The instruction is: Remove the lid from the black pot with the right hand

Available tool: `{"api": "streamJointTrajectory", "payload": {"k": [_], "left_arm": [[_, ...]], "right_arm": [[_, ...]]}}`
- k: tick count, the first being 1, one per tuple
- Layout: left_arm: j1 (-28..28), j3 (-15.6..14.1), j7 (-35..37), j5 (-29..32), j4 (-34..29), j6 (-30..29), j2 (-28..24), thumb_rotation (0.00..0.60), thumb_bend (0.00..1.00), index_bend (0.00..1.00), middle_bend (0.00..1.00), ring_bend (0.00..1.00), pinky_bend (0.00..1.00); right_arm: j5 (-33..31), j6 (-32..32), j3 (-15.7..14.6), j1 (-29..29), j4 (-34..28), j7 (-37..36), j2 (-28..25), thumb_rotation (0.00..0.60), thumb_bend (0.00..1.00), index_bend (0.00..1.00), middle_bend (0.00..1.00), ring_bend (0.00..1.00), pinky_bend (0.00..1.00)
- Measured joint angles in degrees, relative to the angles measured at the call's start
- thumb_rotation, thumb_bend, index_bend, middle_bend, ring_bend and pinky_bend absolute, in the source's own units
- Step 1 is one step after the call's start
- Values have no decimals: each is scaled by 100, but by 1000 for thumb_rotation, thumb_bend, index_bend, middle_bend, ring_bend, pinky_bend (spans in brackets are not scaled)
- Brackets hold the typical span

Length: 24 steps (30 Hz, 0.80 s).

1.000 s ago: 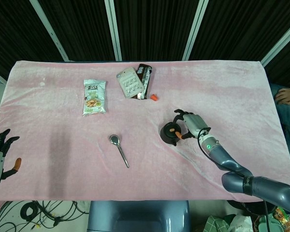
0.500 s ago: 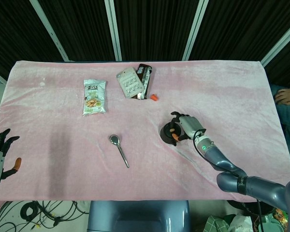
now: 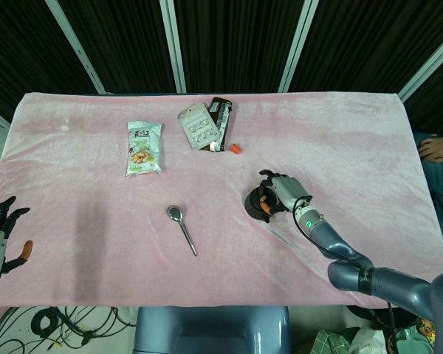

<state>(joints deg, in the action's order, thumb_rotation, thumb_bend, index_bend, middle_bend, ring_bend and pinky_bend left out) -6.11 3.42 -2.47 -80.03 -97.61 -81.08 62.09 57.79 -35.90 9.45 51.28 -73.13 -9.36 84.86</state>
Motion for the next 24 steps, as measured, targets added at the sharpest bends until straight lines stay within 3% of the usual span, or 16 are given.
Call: {"api": "streamJointTrajectory", "payload": {"k": [12, 24], "left_arm": [[-1, 1, 11, 29, -23, 18, -18, 600, 424, 173, 0, 0, 43], [-6, -5, 5, 48, -45, 42, -36, 600, 423, 173, 0, 0, 44]], "right_arm": [[-2, 163, 127, 7, 150, -40, 30, 600, 388, 673, 116, 187, 184], [192, 41, 367, -90, -116, -324, -147, 600, 393, 678, 115, 192, 184]]}}
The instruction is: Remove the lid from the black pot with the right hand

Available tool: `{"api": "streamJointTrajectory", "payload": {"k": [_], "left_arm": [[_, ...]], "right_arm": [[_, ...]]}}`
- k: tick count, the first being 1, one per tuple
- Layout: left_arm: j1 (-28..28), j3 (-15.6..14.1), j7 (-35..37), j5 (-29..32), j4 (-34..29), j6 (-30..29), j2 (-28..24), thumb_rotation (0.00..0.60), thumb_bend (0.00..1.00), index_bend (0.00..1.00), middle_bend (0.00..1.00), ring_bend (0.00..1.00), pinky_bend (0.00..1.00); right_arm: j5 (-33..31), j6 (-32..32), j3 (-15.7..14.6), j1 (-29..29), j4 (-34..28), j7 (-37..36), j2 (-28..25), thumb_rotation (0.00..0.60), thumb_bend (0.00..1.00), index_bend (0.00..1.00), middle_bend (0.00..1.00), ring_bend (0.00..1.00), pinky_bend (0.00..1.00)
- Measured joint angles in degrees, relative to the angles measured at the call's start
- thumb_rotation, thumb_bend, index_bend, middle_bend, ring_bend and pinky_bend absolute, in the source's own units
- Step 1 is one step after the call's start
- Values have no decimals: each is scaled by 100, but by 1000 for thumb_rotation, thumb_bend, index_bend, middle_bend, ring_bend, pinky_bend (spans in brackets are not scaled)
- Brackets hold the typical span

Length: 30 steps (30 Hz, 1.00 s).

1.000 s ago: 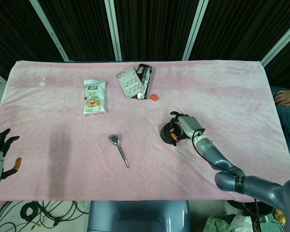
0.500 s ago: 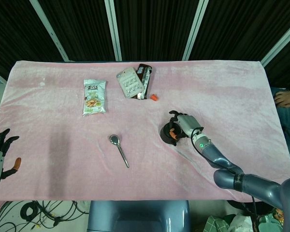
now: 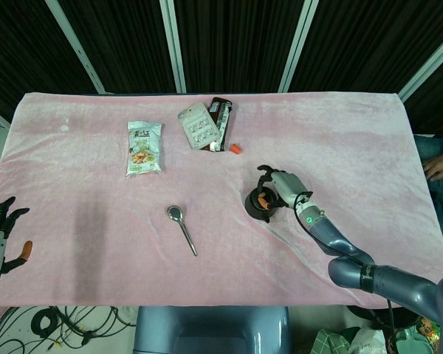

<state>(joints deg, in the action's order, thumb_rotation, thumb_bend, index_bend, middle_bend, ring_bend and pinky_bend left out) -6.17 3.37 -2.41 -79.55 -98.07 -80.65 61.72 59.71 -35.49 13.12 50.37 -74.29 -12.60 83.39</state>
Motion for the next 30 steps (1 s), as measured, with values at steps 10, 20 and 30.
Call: {"api": "streamJointTrajectory", "payload": {"k": [10, 20, 30], "left_arm": [[3, -9, -10, -3, -9, -3, -5, 600, 424, 173, 0, 0, 44], [1, -16, -58, -7, -16, -8, 20, 600, 423, 173, 0, 0, 44], [14, -8, -37, 8, -25, -31, 13, 600, 424, 168, 0, 0, 44]], "right_arm": [[66, -242, 167, -267, -629, -194, -619, 600, 392, 678, 114, 192, 184], [337, -573, -252, -1000, -1679, -83, -1730, 600, 388, 678, 111, 192, 184], [472, -789, -719, -1226, -1398, 606, -1355, 600, 341, 655, 106, 186, 184]]}}
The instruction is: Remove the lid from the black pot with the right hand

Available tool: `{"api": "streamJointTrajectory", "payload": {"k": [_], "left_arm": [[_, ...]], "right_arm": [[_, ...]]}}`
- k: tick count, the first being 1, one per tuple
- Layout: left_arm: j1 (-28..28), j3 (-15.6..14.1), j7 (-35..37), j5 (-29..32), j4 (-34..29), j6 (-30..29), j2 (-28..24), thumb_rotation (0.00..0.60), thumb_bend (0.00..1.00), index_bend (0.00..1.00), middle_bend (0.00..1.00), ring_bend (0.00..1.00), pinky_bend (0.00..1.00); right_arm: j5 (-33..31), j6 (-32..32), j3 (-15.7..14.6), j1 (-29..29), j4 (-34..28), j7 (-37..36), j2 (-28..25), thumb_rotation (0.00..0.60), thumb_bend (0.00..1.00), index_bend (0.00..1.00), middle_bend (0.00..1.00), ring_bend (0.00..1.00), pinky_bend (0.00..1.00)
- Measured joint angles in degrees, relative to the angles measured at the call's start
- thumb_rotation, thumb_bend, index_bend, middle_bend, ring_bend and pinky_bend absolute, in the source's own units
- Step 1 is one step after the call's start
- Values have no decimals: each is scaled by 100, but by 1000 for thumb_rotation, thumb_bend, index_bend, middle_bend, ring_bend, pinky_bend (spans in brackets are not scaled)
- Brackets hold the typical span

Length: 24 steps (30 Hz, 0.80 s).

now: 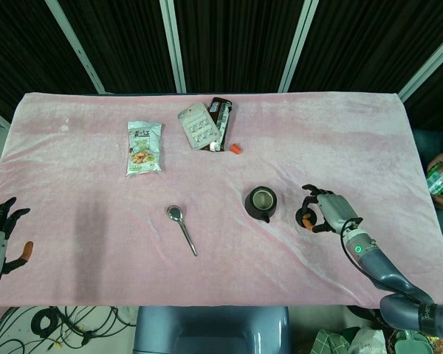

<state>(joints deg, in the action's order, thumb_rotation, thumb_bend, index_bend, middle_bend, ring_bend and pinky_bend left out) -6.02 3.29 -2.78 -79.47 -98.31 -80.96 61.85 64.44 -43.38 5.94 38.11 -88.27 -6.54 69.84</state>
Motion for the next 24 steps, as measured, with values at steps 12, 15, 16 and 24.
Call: {"api": "streamJointTrajectory", "payload": {"k": [12, 15, 16, 24], "left_arm": [[-23, -1, -2, -3, 10, 42, -12, 600, 424, 166, 0, 0, 44], [-17, 1, -2, 9, 4, 35, -13, 600, 423, 166, 0, 0, 44], [-13, 1, -3, 11, 1, 28, -13, 600, 424, 166, 0, 0, 44], [0, -1, -32, -6, 12, -13, -1, 600, 424, 165, 0, 0, 43]], "right_arm": [[-611, 11, -130, 58, 567, 961, 615, 600, 190, 200, 37, 136, 184], [-756, 61, -111, 98, 502, 1051, 570, 600, 162, 116, 24, 134, 184], [-807, 74, -94, 115, 458, 1082, 538, 600, 159, 102, 23, 134, 184], [-719, -400, 29, 97, -76, 1348, 158, 600, 158, 89, 24, 133, 183]]}}
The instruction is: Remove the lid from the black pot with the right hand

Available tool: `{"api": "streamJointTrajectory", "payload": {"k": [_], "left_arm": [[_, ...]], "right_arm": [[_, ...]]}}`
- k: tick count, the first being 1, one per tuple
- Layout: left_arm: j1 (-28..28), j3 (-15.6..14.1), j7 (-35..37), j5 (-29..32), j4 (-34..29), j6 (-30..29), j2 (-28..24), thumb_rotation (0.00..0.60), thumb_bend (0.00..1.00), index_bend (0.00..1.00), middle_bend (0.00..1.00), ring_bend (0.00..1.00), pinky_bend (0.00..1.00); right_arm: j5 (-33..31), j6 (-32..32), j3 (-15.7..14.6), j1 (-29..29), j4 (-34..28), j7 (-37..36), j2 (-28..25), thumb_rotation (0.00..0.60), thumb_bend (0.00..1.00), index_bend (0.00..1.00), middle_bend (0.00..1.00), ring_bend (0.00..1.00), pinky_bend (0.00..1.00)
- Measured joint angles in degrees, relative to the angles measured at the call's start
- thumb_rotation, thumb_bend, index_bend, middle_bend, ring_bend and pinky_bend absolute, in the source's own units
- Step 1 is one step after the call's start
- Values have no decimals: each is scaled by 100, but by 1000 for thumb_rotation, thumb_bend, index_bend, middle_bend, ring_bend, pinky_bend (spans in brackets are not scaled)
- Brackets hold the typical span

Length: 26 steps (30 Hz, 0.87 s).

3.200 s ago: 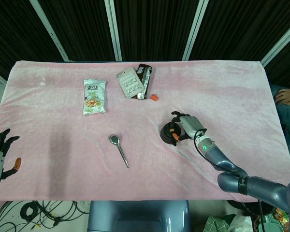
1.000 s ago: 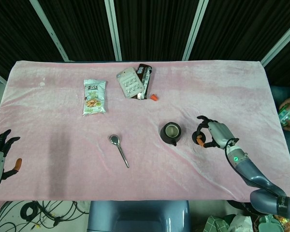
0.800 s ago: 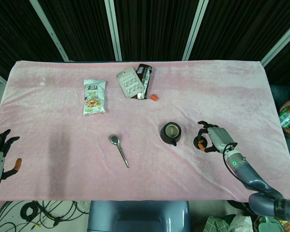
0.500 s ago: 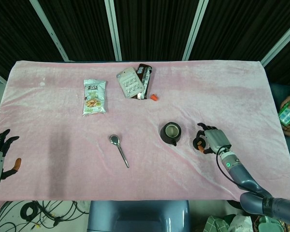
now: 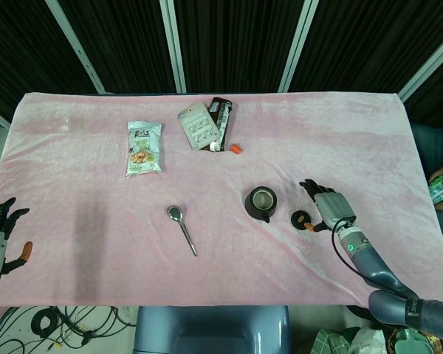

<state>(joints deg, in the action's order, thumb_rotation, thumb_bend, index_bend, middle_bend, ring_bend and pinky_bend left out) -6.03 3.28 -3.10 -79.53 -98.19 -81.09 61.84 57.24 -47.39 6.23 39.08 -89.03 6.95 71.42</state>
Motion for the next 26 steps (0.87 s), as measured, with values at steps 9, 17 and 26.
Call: {"api": "streamJointTrajectory", "payload": {"k": [9, 17, 26], "left_arm": [[22, 14, -17, -43, 30, -90, 44, 600, 424, 150, 0, 0, 43], [54, -1, -35, -103, 58, -176, 88, 600, 424, 147, 0, 0, 42], [83, -3, 79, -298, 149, -323, 116, 600, 424, 147, 0, 0, 42]], "right_arm": [[1241, -2009, -229, -895, -981, 256, -681, 600, 159, 89, 24, 131, 184], [2690, -4065, -891, -2272, -847, 504, -485, 600, 159, 89, 24, 131, 183], [2989, -4257, -1248, -2912, -126, 505, -71, 600, 159, 89, 25, 131, 183]]}}
